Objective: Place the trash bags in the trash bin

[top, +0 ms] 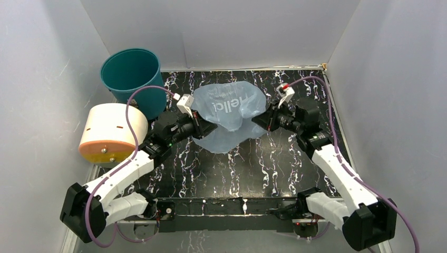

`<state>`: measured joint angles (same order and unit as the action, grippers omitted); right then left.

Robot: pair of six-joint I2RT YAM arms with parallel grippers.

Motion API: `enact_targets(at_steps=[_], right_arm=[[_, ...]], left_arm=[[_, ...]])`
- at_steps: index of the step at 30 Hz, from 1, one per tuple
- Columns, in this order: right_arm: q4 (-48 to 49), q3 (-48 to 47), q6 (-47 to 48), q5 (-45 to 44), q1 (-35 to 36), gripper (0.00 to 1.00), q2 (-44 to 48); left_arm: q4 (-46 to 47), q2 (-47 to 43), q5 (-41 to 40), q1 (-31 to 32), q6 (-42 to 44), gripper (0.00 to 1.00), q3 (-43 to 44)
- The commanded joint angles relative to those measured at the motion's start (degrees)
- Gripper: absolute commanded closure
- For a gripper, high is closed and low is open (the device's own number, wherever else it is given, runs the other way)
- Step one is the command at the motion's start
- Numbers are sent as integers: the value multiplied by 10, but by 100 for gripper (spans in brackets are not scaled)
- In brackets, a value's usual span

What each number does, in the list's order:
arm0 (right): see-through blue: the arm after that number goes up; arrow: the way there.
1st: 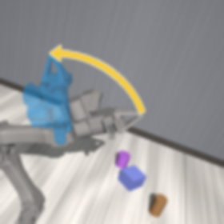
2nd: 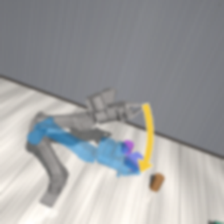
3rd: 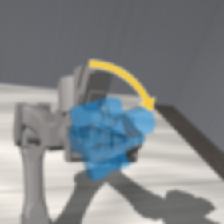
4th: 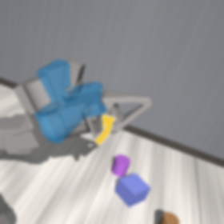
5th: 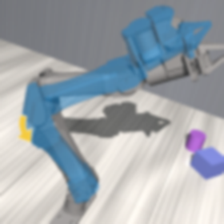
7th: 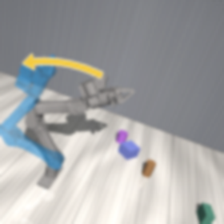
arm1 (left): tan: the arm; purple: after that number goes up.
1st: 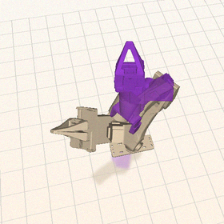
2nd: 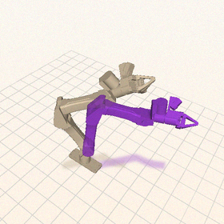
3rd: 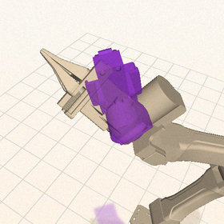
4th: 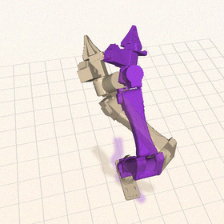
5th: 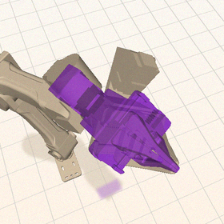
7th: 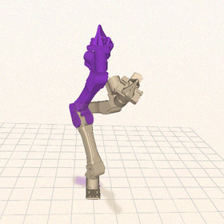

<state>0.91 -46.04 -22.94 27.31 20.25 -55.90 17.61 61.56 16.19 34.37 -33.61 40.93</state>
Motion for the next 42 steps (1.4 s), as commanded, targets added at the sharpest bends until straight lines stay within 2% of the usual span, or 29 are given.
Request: enact_targets(at_steps=[1, 6, 9, 11, 14, 17, 21, 24, 28, 31, 33, 34, 37, 39, 42], right_arm=[[-100, -30, 63, 111, -1, 80, -38], [-74, -20, 34, 256, -1, 70, -64], [-46, -17, 14, 336, 0, 56, -88], [-71, -28, 28, 379, 5, 57, -107], [-125, -47, 51, 383, 26, 56, -130], [-168, -41, 67, 361, 59, 54, -164], [-244, -59, 107, 170, 153, 44, -233], [-236, -67, 95, 99, 187, 38, -248], [-147, -35, 57, 48, 192, 33, -186], [-136, -24, 70, 58, 192, 39, -147], [-169, -35, 81, 56, 192, 58, -138], [-181, -37, 85, 56, 192, 62, -135], [-211, -36, 88, 49, 192, 54, -139], [-231, -38, 93, 62, 192, 52, -153], [-251, -34, 89, 117, 197, 38, -182]], left_arm=[[49, -4, 19, 3, -36, 100, -26], [-10, -1, 14, 3, 1, 100, -4], [-23, -11, 6, 3, 9, 100, -4], [-20, -20, -6, 3, 4, 100, -12], [-17, -24, -7, 3, -3, 100, -19], [-13, -22, -7, 3, -8, 100, -24], [-10, -13, -7, 3, -13, 100, -23], [-24, -11, -8, 3, -9, 100, -18], [-40, -23, -14, 3, -4, 100, -22], [-46, -35, -20, 3, -3, 100, -30], [-50, -38, -24, 3, -2, 100, -33], [-49, -39, -26, 3, -1, 100, -34], [-40, -36, -23, 3, -5, 100, -38], [-38, -29, -17, 3, -7, 100, -35], [-40, -23, -11, 3, -7, 100, -29]])
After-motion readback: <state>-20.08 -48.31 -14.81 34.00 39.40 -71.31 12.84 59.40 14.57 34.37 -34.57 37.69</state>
